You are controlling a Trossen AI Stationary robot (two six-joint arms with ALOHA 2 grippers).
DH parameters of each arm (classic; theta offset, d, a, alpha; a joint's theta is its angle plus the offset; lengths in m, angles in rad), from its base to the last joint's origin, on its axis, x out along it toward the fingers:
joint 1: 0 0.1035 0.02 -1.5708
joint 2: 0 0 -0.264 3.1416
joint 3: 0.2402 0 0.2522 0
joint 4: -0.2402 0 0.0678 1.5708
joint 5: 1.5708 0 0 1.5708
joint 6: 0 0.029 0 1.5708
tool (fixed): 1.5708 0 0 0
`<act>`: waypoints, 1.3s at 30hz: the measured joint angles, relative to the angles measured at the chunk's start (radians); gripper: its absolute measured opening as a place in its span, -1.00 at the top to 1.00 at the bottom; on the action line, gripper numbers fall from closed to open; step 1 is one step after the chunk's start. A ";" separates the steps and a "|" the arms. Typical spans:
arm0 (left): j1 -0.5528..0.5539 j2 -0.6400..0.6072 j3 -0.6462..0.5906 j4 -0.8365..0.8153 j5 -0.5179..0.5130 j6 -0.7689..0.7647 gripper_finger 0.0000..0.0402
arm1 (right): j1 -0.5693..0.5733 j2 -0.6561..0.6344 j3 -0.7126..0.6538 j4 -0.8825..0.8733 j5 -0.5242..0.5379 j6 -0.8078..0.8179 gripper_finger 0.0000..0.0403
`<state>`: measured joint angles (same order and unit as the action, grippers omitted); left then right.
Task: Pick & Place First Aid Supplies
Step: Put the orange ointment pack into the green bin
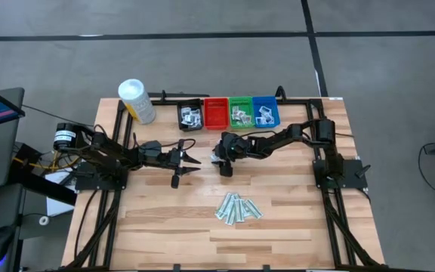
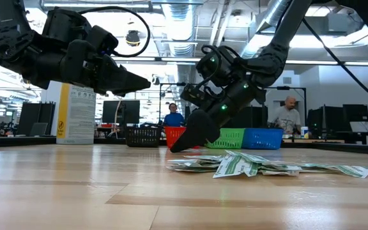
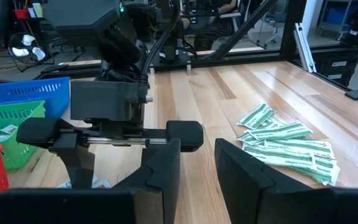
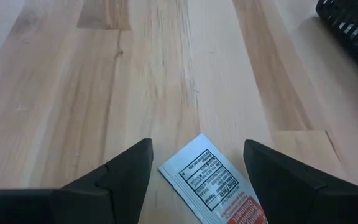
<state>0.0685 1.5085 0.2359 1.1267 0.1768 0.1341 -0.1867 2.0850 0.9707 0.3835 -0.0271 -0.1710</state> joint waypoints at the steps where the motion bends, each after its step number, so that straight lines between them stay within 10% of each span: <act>1: 0.000 0.000 0.000 0.000 0.000 0.000 0.49 | 0.000 0.000 0.000 -0.002 0.000 0.000 -0.24; 39: 0.000 0.000 0.000 0.000 0.000 0.000 0.49 | -0.005 0.000 -0.002 -0.014 -0.050 0.112 -0.03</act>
<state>0.0686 1.5084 0.2359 1.1268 0.1764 0.1341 -0.1913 2.0850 0.9688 0.3694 -0.0776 -0.0589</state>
